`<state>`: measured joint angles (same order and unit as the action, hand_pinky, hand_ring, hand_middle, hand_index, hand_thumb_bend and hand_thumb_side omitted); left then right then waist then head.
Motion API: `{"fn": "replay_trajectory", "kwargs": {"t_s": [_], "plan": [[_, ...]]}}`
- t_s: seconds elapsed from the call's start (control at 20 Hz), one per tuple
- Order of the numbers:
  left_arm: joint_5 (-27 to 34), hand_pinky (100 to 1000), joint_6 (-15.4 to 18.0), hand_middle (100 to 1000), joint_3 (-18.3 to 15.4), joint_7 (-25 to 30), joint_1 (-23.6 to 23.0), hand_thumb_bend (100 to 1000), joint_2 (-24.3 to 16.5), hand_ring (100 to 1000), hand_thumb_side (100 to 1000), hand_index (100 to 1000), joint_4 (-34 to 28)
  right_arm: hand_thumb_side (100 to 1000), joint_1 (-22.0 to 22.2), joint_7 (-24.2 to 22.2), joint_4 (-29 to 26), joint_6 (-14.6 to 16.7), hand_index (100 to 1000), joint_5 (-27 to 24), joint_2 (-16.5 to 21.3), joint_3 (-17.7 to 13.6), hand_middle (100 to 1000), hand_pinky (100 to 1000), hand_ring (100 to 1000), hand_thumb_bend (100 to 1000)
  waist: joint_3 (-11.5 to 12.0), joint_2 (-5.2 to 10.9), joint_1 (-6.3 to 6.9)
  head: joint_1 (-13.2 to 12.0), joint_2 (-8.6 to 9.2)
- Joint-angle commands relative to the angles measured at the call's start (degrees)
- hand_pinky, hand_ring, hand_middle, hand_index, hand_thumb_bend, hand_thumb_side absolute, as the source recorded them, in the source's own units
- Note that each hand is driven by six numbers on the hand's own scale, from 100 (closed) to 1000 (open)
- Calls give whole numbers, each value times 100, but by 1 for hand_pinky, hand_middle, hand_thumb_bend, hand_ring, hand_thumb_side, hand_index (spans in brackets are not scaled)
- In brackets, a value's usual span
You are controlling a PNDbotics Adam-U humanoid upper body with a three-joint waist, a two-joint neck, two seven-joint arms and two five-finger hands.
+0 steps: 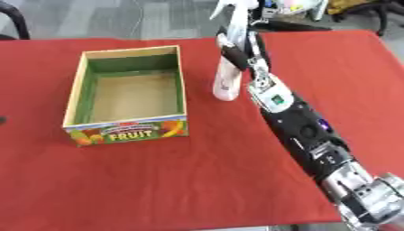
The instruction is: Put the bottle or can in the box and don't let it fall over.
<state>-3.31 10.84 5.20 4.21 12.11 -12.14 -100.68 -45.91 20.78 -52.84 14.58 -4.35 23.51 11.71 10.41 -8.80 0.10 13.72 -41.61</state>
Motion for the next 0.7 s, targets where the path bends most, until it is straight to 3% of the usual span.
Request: {"fn": "replay_trajectory", "kwargs": {"t_s": [0.05, 0.25, 0.7], "plan": [[-6, 841, 3, 909, -2, -3, 78, 562, -37, 1000, 686, 909, -109, 470, -122, 169, -77, -41, 222, 147, 55, 3, 817, 343, 382, 100, 13, 63, 8, 7, 56], [-7, 841, 2, 909, -12, -13, 72, 560, -35, 1000, 686, 909, -108, 470, -121, 282, -175, -83, 175, 266, 41, 13, 773, 301, 321, 100, 14, 67, 7, 8, 58], [-21, 841, -2, 909, -43, -40, 57, 557, -35, 1000, 686, 909, -104, 470, -232, 240, -740, -164, 170, 454, 103, 109, 745, 290, 305, 100, 2, 89, -8, 0, 73]]}}
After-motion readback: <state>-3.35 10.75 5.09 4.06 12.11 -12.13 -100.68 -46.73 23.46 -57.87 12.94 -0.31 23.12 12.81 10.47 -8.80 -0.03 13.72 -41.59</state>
